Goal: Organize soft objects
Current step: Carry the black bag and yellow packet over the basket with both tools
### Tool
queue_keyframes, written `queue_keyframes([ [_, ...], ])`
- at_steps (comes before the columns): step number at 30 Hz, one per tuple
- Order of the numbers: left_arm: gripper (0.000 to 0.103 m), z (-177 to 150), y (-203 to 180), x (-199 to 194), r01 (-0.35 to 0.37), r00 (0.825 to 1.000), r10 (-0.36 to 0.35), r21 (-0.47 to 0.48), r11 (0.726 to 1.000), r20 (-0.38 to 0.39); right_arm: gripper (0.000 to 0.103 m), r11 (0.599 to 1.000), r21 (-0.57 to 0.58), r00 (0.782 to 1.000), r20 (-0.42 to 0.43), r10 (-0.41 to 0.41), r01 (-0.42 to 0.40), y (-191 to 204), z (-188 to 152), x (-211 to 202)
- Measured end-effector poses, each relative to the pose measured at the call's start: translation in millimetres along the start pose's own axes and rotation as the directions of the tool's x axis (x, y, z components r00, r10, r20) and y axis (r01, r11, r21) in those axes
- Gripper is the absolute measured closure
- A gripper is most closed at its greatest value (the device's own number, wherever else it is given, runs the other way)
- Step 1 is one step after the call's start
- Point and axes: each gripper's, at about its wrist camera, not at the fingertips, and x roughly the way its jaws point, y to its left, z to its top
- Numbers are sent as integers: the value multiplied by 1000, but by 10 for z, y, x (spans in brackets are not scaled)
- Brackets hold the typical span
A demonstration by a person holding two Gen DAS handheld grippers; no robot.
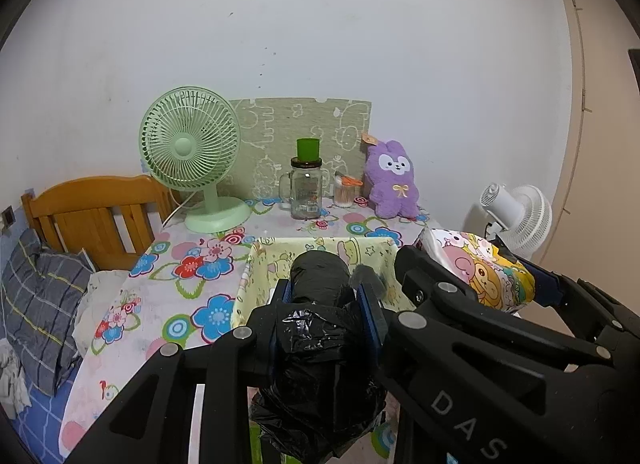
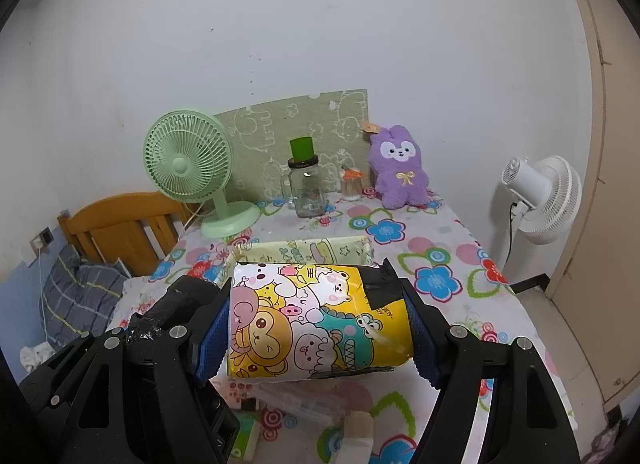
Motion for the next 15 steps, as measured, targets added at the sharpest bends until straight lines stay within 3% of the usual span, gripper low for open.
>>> queue_keyframes([
  [15,70,218,104,451,-30,999,30,-8,1000,-15,25,1000,5,1000,-17,14,-14,12,257,525],
])
